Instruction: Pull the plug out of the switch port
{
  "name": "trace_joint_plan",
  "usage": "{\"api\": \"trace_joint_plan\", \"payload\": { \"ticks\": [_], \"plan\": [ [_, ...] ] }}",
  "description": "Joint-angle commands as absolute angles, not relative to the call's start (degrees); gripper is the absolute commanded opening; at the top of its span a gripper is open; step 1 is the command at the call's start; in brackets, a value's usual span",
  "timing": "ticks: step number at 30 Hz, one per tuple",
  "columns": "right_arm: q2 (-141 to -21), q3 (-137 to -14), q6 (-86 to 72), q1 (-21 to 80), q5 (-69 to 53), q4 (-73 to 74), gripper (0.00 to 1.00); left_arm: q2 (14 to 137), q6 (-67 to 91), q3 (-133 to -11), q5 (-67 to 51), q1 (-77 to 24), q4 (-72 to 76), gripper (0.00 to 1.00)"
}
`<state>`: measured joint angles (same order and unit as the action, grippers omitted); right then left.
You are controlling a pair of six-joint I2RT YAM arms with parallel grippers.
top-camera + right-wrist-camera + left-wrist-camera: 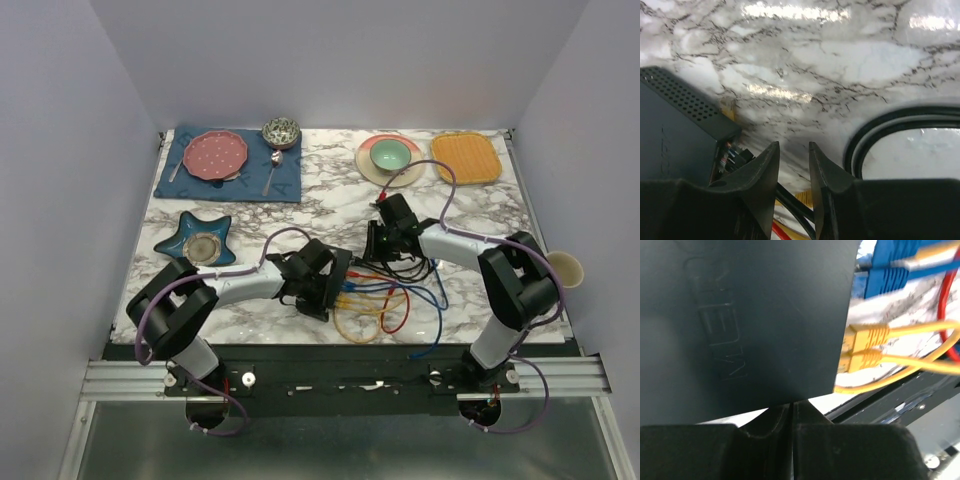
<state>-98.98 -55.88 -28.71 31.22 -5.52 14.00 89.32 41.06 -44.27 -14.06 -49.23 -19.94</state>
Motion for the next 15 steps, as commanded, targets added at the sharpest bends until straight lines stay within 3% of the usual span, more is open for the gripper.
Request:
{"api": "trace_joint_plan", "payload": {
  "ticks": [1,7,15],
  "plan": [
    [-93.7,-49.14,-28.21,33.04,-7.21,14.5,0.39,94.91,39.55,-46.66,-9.23,-42.91,-20.56,0.12],
    [-88.07,-45.17,-28.83,33.22,-10.02,13.01,0.39,100.7,37.01,-59.83,-8.62,-37.36,-24.51,0.12],
    [-92.02,-50.36,-28.56,33.14,-12.82,13.1,0.4,109.51,34.89,-80.49,-8.26,-34.98,-31.11,0.14]
  ]
}}
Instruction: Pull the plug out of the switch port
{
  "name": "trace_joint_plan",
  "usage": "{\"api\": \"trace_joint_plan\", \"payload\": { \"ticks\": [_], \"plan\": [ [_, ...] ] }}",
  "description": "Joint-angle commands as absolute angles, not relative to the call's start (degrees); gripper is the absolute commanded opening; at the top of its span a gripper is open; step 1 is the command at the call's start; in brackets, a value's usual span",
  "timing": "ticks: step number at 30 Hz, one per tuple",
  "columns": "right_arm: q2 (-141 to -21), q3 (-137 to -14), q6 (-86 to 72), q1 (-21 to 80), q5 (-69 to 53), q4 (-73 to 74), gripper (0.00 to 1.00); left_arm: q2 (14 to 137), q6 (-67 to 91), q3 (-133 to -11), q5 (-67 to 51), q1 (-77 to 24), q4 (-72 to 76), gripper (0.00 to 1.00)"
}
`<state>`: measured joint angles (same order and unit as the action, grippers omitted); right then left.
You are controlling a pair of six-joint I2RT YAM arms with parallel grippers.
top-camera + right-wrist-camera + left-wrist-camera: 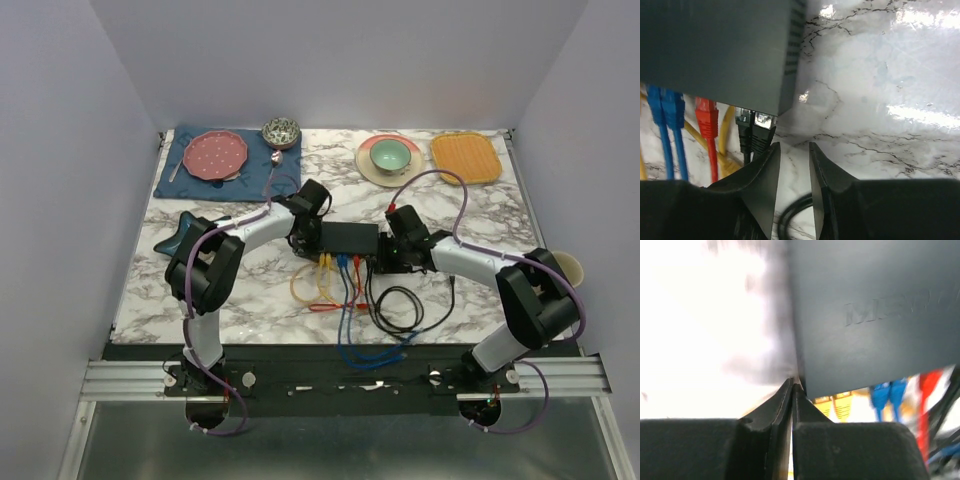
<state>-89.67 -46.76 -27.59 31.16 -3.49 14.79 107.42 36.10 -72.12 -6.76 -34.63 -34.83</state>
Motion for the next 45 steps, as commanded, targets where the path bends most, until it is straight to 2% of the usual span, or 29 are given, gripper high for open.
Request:
{"api": "trace_joint_plan", "payload": {
  "ticks": [1,6,13,22,29,33,36,39,40,43,44,45],
  "plan": [
    [-92.2,-50.54,-28.56,33.22,-13.27,12.92,0.4,109.95,34.98,-81.38,-8.17,-34.28,-31.29,0.15],
    [-92.47,-51.06,-28.48,33.22,-12.49,13.27,0.4,109.43,34.8,-82.27,-7.04,-32.44,-31.29,0.18],
    [-86.58,-51.24,-29.09,33.05,-1.94,14.59,0.43,101.71,34.89,-75.95,-0.45,-31.47,-29.88,0.25],
    [-93.86,-54.49,-31.02,32.87,-6.33,15.64,0.43,102.22,39.54,-65.58,-8.69,-32.34,-23.74,0.26],
    [-98.08,-61.43,-31.99,30.24,-7.91,15.56,0.43,101.78,41.92,-61.09,-13.01,-34.54,-18.81,0.26],
    [-99.93,-64.77,-32.43,27.78,-9.32,16.43,0.43,100.81,41.66,-60.91,-11.96,-34.89,-19.42,0.26],
    [-96.78,-63.9,-31.55,27.6,-6.77,16.61,0.43,98.36,41.22,-61.08,-6.35,-34.72,-21.79,0.27],
    [-90.98,-61.01,-30.68,27.77,-3.44,15.91,0.43,94.4,41.66,-61.61,3.04,-34.45,-24.24,0.33],
    [-89.4,-59.87,-30.41,27.95,-0.73,15.47,0.42,92.83,41.83,-61.96,5.43,-34.37,-25.04,0.44],
    [-82.9,-54.86,-30.32,28.48,2.38,12.23,0.4,89.93,42.71,-62.32,13.26,-33.93,-26.63,0.63],
    [-81.14,-53.1,-29.8,28.48,0.37,9.69,0.28,89.13,42.98,-62.05,14.4,-33.66,-26.46,0.66],
    [-78.51,-48.82,-29.79,28.56,-3.48,3.75,0.21,88.25,43.15,-60.48,14.15,-33.4,-24.71,0.67]
  ]
}}
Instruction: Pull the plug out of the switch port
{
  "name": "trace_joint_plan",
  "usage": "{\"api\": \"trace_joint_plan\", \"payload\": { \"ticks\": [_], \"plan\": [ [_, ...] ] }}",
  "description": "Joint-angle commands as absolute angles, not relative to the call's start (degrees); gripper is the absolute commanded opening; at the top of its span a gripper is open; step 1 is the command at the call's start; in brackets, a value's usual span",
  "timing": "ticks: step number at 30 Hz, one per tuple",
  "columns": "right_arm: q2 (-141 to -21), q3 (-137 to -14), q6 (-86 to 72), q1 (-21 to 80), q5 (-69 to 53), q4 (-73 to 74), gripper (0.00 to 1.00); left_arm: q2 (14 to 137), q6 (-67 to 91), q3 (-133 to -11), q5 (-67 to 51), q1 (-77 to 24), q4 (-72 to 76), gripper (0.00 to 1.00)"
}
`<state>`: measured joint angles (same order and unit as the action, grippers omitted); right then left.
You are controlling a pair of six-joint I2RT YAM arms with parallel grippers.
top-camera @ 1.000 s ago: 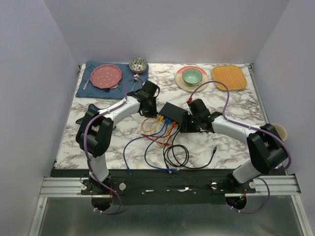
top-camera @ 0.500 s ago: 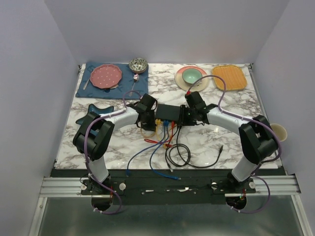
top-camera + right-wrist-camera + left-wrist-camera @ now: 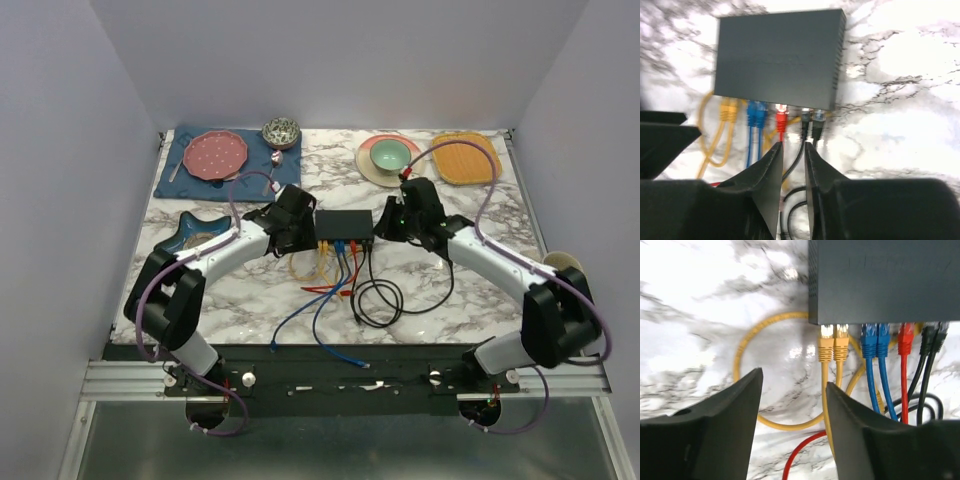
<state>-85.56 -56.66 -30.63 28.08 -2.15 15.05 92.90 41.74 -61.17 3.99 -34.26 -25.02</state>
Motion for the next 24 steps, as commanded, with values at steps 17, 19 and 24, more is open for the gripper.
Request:
{"api": "trace_joint_plan", "payload": {
  "ticks": [17,19,24],
  "plan": [
    [-94.91,-51.65,-37.4,37.6,-58.53,-21.14,0.01,73.57,48.6,-46.23,8.08,-31.47,-13.8,0.56],
    [-99.3,-54.22,-32.63,38.75,-57.84,-9.34,0.01,72.69,48.78,-45.35,7.91,-31.55,-14.06,0.56],
    [-104.32,-52.47,-29.19,39.38,-55.38,-0.92,0.01,70.58,49.92,-42.72,8.52,-31.46,-13.98,0.56]
  ]
}}
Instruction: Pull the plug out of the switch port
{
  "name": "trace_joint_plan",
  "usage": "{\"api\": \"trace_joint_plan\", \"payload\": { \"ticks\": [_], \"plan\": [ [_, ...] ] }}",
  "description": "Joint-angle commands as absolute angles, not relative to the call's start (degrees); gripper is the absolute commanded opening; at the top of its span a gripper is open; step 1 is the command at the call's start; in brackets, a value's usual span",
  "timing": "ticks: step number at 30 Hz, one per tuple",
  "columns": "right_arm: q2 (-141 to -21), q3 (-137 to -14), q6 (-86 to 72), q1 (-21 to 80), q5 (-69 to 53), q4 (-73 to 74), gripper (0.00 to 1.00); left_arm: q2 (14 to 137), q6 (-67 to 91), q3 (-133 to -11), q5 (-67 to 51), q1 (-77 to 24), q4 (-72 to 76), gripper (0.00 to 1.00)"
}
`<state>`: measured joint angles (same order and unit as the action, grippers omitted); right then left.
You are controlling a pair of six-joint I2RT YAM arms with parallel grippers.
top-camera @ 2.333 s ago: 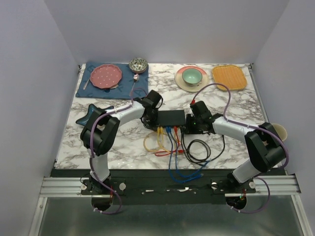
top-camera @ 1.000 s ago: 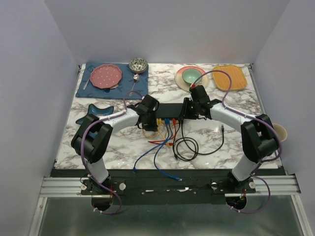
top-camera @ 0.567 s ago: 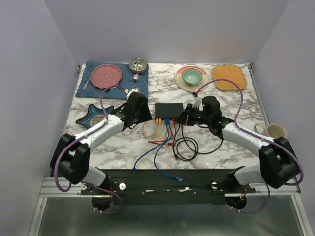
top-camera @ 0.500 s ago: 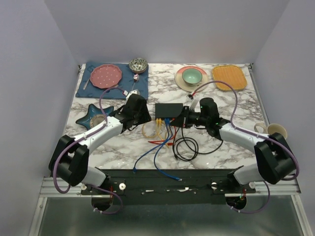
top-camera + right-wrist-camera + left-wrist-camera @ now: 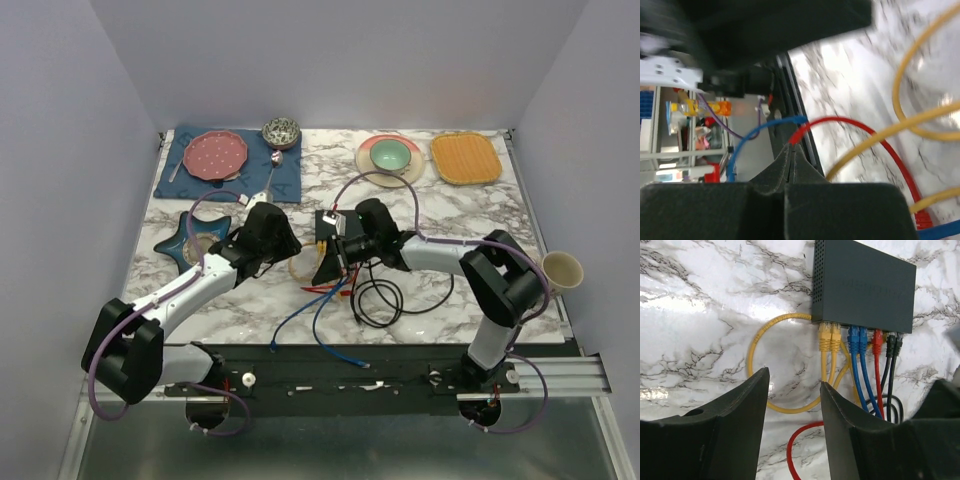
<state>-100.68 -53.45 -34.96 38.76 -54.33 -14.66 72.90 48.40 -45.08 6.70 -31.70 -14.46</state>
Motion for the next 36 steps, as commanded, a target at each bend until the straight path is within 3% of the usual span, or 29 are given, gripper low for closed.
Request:
{"api": "trace_joint_plan", "payload": {
  "ticks": [1,11,18,20,23,24,25,26,27,30,31,32,33,34,36],
  "plan": [
    [-105.63,-52.04,-28.48,39.46,-54.85,-0.18,0.01,69.97,50.1,-42.54,8.53,-31.46,-13.8,0.56],
    [-114.26,-49.39,-25.22,39.46,-47.12,4.31,0.01,71.72,50.98,-41.57,5.98,-31.46,-11.43,0.54],
    [-96.99,-51.67,-25.14,39.46,-34.03,3.51,0.01,68.73,49.75,-42.1,8.96,-31.46,-13.09,0.53],
    [-92.22,-52.82,-24.7,39.46,-27.03,4.04,0.07,67.42,49.13,-42.71,10.19,-31.46,-13.71,0.53],
    [-84.74,-54.49,-23.99,39.46,-15.09,6.15,0.39,66.36,49.74,-44.03,14.05,-31.46,-15.9,0.62],
    [-83.16,-54.58,-24.43,39.38,-12.51,6.5,0.67,66.27,50.7,-44.29,16.32,-31.38,-16.87,0.63],
    [-81.4,-54.58,-24.52,39.38,-10.22,6.5,0.79,66.53,51.32,-44.82,17.04,-31.12,-17.48,0.9],
    [-80.78,-54.67,-24.7,39.03,-7.32,6.68,0.89,66.88,53.33,-45.26,18.36,-30.77,-18.71,0.99],
    [-80.42,-54.67,-25.39,38.76,-6.51,6.94,1.0,67.58,55.44,-45.7,18.28,-29.37,-20.03,0.99],
    [-79.81,-53.97,-28.28,37.27,-5.81,6.94,1.0,71.01,54.76,-46.23,9.95,-26.9,-14.53,0.99],
    [-79.28,-53.36,-29.43,37.0,-4.5,6.77,0.96,72.76,55.02,-46.4,5.93,-26.46,-12.94,0.99],
    [-77.89,-51.35,-30.92,36.74,1.87,6.51,0.88,73.56,54.85,-46.41,3.97,-26.37,-11.01,0.99],
    [-77.0,-50.2,-34.5,36.74,5.85,6.24,0.62,74.26,54.84,-45.88,1.78,-26.37,-6.11,0.97],
    [-76.21,-48.62,-36.98,36.65,10.33,6.33,0.47,75.92,55.8,-45.7,0.37,-26.37,-3.8,0.9],
    [-73.5,-43.98,-43.82,35.95,19.24,6.33,0.33,78.3,56.69,-46.05,-3.85,-26.45,-0.28,0.85]
  ]
}}
